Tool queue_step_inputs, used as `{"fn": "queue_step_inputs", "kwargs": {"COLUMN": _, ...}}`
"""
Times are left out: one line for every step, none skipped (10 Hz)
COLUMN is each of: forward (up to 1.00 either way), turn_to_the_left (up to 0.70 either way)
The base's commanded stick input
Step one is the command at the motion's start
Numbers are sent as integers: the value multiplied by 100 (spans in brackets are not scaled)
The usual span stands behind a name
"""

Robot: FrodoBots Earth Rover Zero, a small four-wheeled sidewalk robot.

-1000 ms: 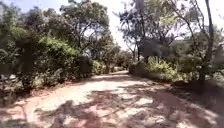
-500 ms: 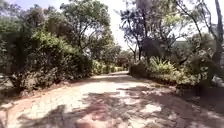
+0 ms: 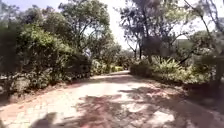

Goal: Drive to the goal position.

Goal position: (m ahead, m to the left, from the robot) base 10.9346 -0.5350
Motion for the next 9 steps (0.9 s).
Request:
{"fn": "queue_step_inputs", "kwargs": {"forward": 70, "turn_to_the_left": 0}}
{"fn": "queue_step_inputs", "kwargs": {"forward": 70, "turn_to_the_left": 0}}
{"fn": "queue_step_inputs", "kwargs": {"forward": 70, "turn_to_the_left": 0}}
{"fn": "queue_step_inputs", "kwargs": {"forward": 70, "turn_to_the_left": 0}}
{"fn": "queue_step_inputs", "kwargs": {"forward": 70, "turn_to_the_left": 0}}
{"fn": "queue_step_inputs", "kwargs": {"forward": 70, "turn_to_the_left": 0}}
{"fn": "queue_step_inputs", "kwargs": {"forward": 70, "turn_to_the_left": 0}}
{"fn": "queue_step_inputs", "kwargs": {"forward": 70, "turn_to_the_left": 0}}
{"fn": "queue_step_inputs", "kwargs": {"forward": 70, "turn_to_the_left": 0}}
